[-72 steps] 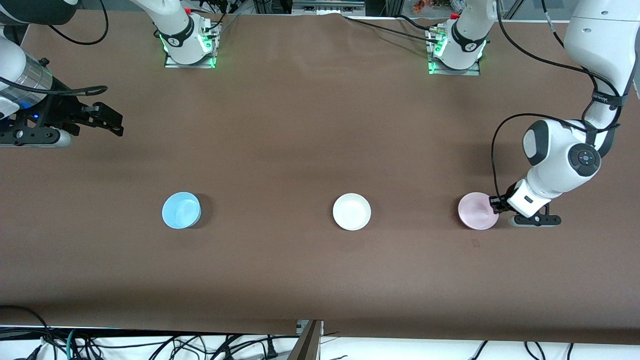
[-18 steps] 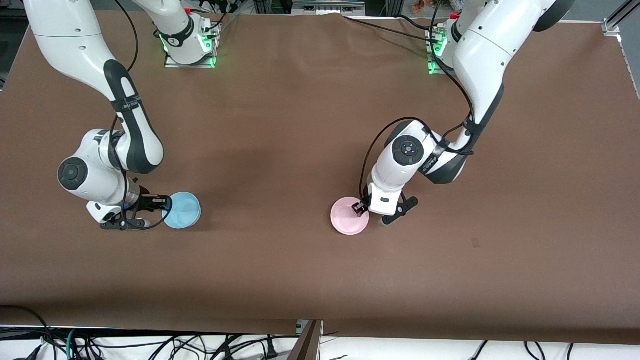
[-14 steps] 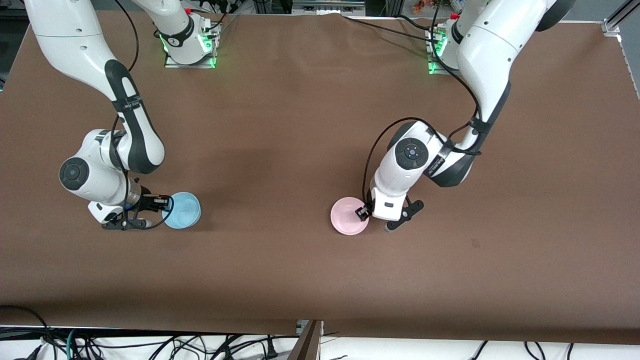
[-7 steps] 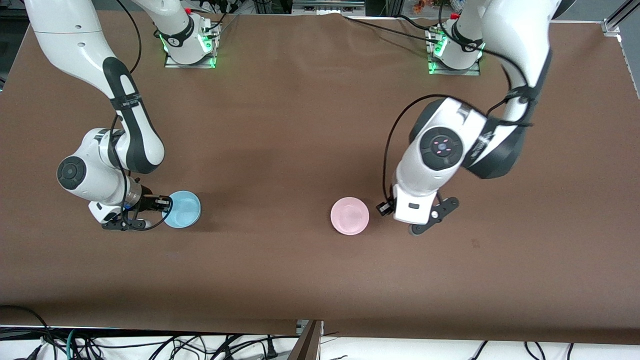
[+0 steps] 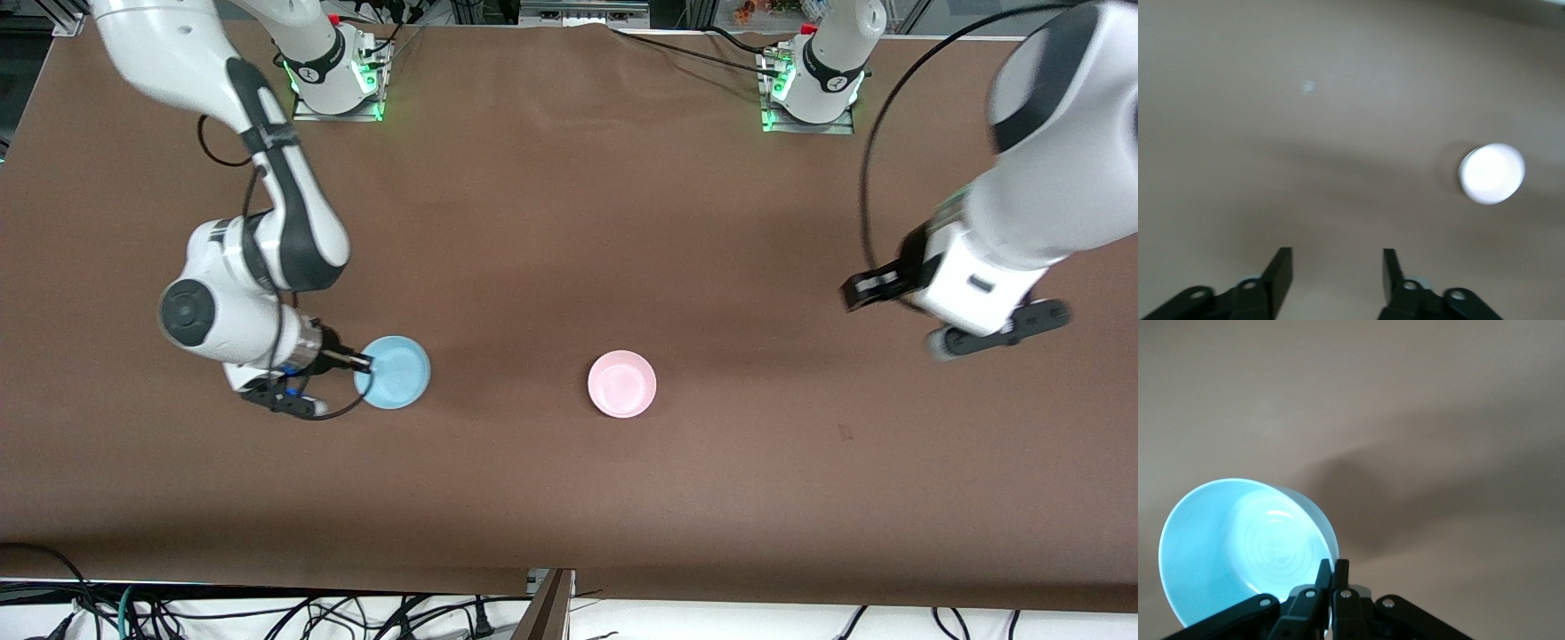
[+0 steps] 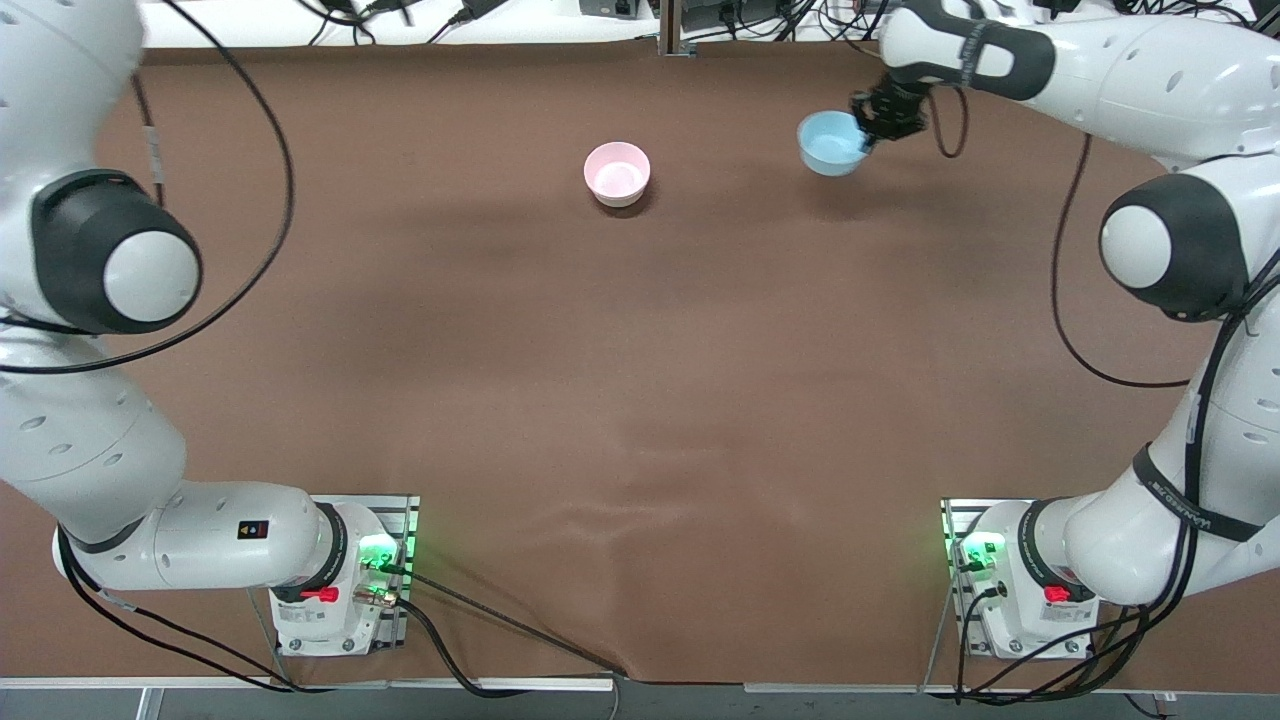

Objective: Stack pink and blue bowls on white bowl
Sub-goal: 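Carry the blue bowl with the right gripper while the left gripper withdraws, then lower the blue bowl into the pink bowl and open the right gripper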

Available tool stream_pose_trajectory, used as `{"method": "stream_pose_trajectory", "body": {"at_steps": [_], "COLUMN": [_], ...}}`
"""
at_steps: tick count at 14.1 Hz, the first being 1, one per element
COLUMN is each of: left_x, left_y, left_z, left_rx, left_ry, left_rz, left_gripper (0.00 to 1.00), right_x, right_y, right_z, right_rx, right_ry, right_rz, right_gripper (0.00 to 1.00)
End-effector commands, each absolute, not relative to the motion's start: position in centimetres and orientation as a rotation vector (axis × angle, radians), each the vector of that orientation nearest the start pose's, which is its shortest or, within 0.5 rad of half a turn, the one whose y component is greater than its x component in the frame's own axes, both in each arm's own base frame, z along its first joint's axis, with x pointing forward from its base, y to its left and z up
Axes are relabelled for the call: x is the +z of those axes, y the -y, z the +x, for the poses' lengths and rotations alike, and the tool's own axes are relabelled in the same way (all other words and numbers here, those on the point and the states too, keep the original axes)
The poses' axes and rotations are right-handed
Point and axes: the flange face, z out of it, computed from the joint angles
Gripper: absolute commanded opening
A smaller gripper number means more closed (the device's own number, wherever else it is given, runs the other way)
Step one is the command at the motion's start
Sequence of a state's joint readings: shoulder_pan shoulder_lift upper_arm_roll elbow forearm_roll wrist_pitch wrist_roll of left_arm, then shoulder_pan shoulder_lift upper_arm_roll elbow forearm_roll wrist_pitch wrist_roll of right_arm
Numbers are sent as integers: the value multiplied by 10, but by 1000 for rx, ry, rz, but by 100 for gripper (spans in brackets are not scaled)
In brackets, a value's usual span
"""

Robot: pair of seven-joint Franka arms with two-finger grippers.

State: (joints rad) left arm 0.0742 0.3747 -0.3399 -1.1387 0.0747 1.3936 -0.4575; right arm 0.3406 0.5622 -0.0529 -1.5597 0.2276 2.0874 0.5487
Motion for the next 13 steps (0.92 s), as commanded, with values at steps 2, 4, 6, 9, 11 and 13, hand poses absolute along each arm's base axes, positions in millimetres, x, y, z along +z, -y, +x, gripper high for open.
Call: {"method": "stream_pose_trajectory", "body": {"at_steps": [2, 4, 6, 9, 11, 13], "left_x": [612, 619, 605, 585, 585, 583], "left_y": [29, -5, -17, -9, -9, -9], "left_z": [598, 584, 580, 575, 576, 576], "left_rx": [198, 169, 113, 64, 61, 66], "left_ry": [92, 8, 14, 5, 5, 5], "left_rz": [-3140, -3138, -3147, -3135, -3135, -3135], "left_gripper": [74, 78, 80, 86, 90, 91], "right_x": [334, 330, 323, 310, 296, 286], "right_y": [-339, -407, -458, -506, -529, -539], "right_z": [655, 648, 642, 620, 606, 601], "right_rx": [145, 108, 65, 23, 1, -17], "right_ry": [-921, -1100, -1258, -1323, -1335, -1335], "right_rz": [-2847, -2751, -2621, -2505, -2467, -2449], "right_gripper": [0, 0, 0, 0, 0, 0]}}
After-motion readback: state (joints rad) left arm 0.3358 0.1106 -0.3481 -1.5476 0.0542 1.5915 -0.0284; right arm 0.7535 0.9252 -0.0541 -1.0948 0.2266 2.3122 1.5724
